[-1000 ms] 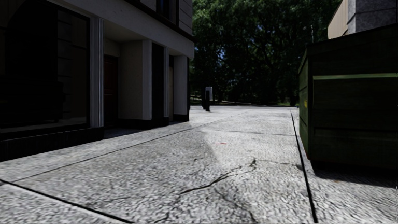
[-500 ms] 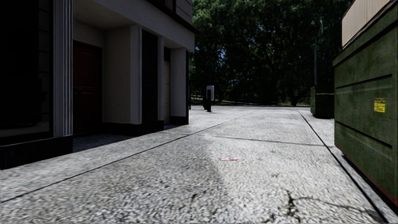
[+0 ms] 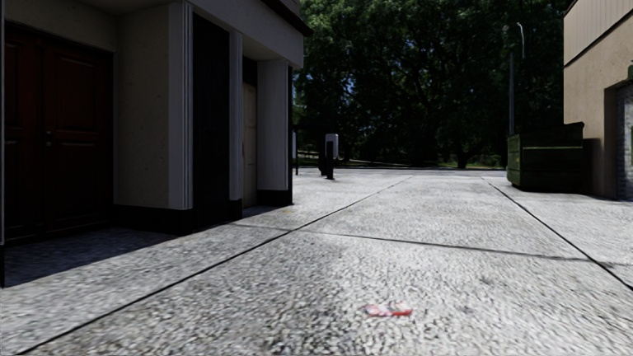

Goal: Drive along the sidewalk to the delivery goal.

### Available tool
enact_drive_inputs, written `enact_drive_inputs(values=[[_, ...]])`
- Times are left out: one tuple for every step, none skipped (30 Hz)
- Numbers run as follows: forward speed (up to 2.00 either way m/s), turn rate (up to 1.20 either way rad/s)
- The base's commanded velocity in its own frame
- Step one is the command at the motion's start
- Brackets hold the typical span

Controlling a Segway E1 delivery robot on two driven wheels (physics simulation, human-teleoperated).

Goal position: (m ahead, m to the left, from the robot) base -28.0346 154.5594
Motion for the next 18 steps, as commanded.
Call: enact_drive_inputs(values=[[2.00, -0.26], [2.00, -0.27], [2.00, -0.27], [2.00, -0.27], [2.00, -0.28], [2.00, -0.28], [2.00, -0.28], [2.00, -0.28], [2.00, -0.28], [2.00, -0.28], [2.00, -0.28], [2.00, -0.29], [2.00, -0.29], [2.00, -0.29], [2.00, -0.29], [2.00, -0.29], [2.00, -0.29], [2.00, -0.29]])
